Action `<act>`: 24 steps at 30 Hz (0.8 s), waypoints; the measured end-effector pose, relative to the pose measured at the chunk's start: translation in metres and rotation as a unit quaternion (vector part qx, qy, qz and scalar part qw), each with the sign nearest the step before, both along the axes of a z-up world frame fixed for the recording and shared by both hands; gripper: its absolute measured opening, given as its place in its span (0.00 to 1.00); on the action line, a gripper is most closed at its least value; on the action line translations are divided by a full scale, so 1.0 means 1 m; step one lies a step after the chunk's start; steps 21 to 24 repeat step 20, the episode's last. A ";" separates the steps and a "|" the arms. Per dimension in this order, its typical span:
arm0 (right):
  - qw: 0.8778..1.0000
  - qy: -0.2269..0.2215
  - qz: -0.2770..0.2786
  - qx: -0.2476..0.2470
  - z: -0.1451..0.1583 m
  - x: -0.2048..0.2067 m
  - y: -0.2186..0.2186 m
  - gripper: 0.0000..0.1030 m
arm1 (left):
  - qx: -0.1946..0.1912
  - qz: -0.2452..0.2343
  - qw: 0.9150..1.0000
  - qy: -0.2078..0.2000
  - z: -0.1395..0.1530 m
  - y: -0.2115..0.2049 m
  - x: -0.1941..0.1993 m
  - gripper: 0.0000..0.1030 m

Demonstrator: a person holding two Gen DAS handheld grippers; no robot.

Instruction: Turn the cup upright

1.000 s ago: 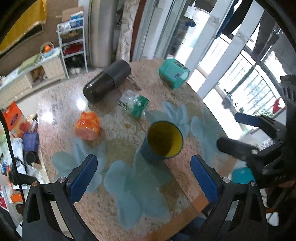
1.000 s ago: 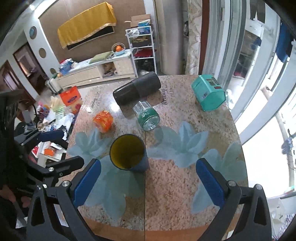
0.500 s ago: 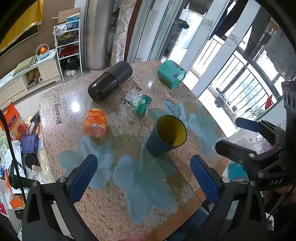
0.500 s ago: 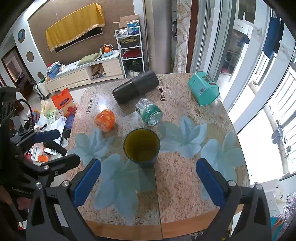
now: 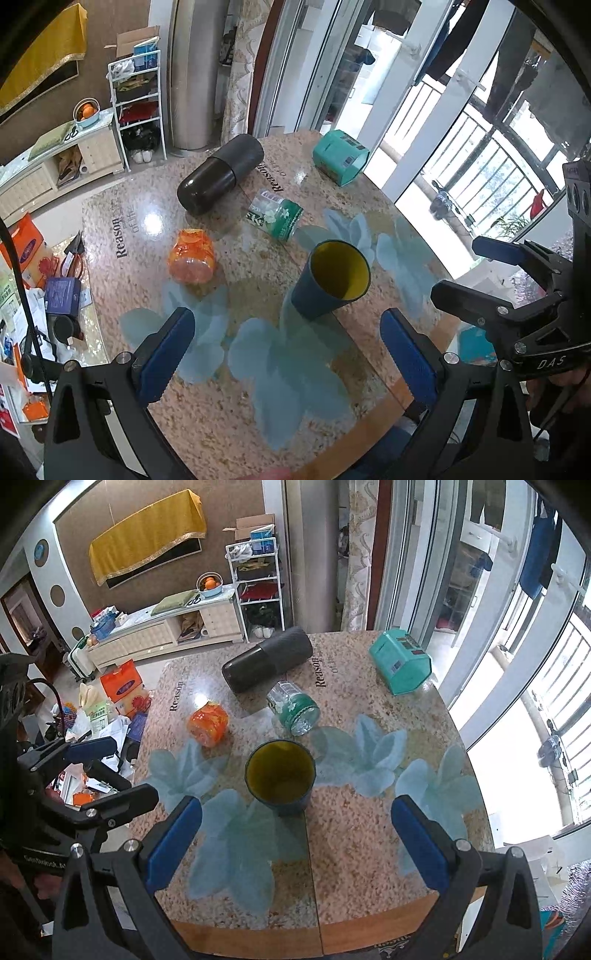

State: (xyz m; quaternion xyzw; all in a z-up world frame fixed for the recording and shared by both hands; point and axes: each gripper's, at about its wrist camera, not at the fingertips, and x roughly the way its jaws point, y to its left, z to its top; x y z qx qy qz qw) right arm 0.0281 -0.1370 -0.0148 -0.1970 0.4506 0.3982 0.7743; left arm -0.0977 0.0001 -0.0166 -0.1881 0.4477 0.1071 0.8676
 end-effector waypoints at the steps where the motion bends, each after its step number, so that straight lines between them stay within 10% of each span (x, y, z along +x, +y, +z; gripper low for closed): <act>1: 1.000 0.000 0.000 0.001 0.001 -0.001 0.000 1.00 | 0.002 0.000 1.000 -0.001 0.001 0.000 0.000 0.98; 24: 1.000 -0.002 -0.019 -0.003 0.003 0.005 -0.010 1.00 | -0.006 -0.009 1.000 0.004 -0.003 -0.007 0.009 0.98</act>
